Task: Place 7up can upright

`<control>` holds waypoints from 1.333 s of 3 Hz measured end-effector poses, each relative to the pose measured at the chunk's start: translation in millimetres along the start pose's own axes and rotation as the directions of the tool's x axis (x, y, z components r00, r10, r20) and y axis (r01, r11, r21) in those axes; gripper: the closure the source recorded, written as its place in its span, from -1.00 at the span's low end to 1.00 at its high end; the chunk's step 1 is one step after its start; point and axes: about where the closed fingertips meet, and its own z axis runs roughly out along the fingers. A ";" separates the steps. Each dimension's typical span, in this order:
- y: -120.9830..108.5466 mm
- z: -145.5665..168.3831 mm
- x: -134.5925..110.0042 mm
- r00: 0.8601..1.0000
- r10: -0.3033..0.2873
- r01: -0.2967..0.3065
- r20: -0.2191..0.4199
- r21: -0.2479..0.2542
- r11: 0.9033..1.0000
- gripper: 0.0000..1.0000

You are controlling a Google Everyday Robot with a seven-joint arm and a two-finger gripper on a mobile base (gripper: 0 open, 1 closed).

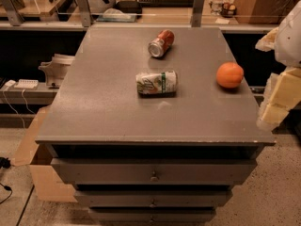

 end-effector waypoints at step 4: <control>-34.5 95.3 -150.3 0.963 -0.226 0.215 -0.145 -0.086 0.973 -1.00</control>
Offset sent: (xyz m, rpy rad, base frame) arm 0.0565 0.0843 -0.0287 -0.0860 0.0781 0.1330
